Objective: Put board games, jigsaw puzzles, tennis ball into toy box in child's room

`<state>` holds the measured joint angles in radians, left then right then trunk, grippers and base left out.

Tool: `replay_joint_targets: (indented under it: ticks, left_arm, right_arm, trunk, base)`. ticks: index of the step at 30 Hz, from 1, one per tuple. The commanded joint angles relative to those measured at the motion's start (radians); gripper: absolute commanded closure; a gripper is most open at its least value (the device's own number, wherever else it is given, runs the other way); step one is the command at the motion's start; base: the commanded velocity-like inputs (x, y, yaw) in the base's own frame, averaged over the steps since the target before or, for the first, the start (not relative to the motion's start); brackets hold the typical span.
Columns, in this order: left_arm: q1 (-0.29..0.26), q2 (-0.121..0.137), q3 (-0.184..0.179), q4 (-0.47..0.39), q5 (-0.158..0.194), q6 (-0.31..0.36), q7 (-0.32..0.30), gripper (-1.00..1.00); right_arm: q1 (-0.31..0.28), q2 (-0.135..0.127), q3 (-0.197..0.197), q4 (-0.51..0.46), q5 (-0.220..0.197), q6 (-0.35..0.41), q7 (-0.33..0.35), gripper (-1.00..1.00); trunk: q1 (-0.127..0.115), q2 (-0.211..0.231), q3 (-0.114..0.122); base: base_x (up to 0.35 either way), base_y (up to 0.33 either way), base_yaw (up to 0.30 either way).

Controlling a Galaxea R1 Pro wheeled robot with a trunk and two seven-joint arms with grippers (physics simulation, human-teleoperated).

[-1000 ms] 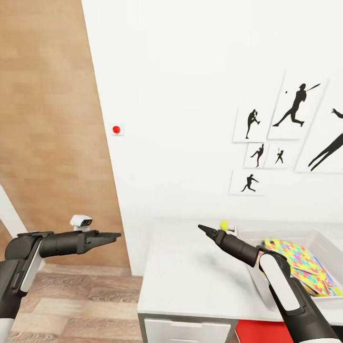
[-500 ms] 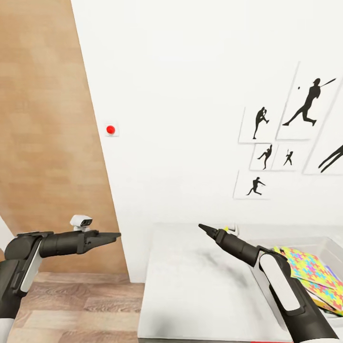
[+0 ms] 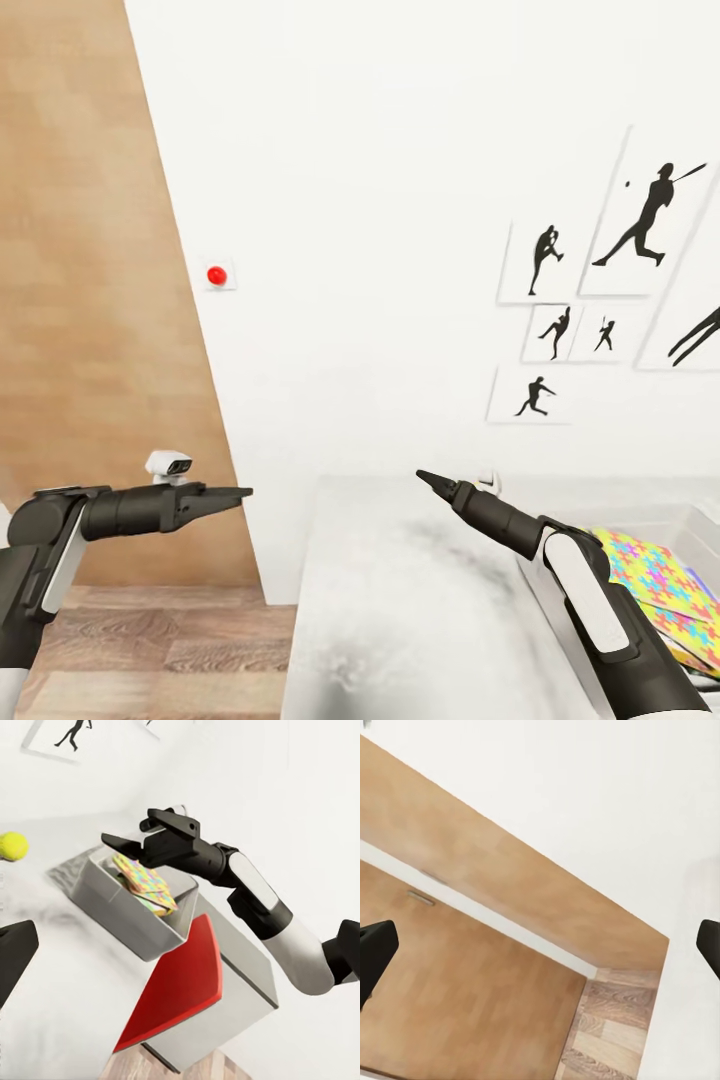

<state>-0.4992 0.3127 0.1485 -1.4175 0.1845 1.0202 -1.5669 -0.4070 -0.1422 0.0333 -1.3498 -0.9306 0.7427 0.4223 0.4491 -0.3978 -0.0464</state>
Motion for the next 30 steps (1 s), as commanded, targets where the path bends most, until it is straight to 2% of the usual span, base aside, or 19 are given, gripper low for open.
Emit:
replay_joint_targets:
  ticks: [1,7,11,14,18,30]
  left_arm:
    - [-0.001,0.0,0.004,0.0,-0.001,0.011,-0.004,-1.0]
    - [-0.001,0.0,0.027,0.0,-0.002,0.011,-0.004,-1.0]
    - [-0.001,0.006,0.022,0.017,-0.007,0.008,0.002,-1.0]
    - [-0.001,0.003,0.024,0.016,-0.007,0.008,0.001,-1.0]
    - [-0.001,0.006,0.025,0.016,-0.007,0.008,0.001,-1.0]
    - [-0.001,0.006,0.025,0.015,-0.007,0.008,0.001,-1.0]
  right_arm:
    - [-0.001,-0.001,0.0,0.0,-0.001,0.003,0.001,-1.0]
    - [-0.001,-0.001,0.0,0.0,-0.001,0.003,0.0,-1.0]
    - [0.013,0.019,-0.023,-0.006,-0.021,-0.02,0.022,-1.0]
    - [0.001,0.021,-0.038,0.003,-0.01,-0.024,0.016,-1.0]
    - [-0.003,0.02,-0.027,0.012,0.007,-0.033,-0.006,-1.0]
    - [-0.004,0.018,-0.029,0.014,0.01,-0.036,-0.02,-1.0]
  trunk:
    - [0.001,-0.002,-0.002]
    - [0.001,-0.002,-0.002]
    - [0.001,-0.002,-0.002]
    - [0.001,-0.002,-0.002]
    - [0.001,-0.002,-0.002]
    - [0.001,-0.002,-0.002]
  base:
    - [0.109,-0.002,-0.004]
    - [0.132,-0.001,-0.001]
    - [0.0,0.0,0.0]
    - [0.0,0.0,0.0]
    - [0.0,0.0,0.0]
    - [0.0,0.0,0.0]
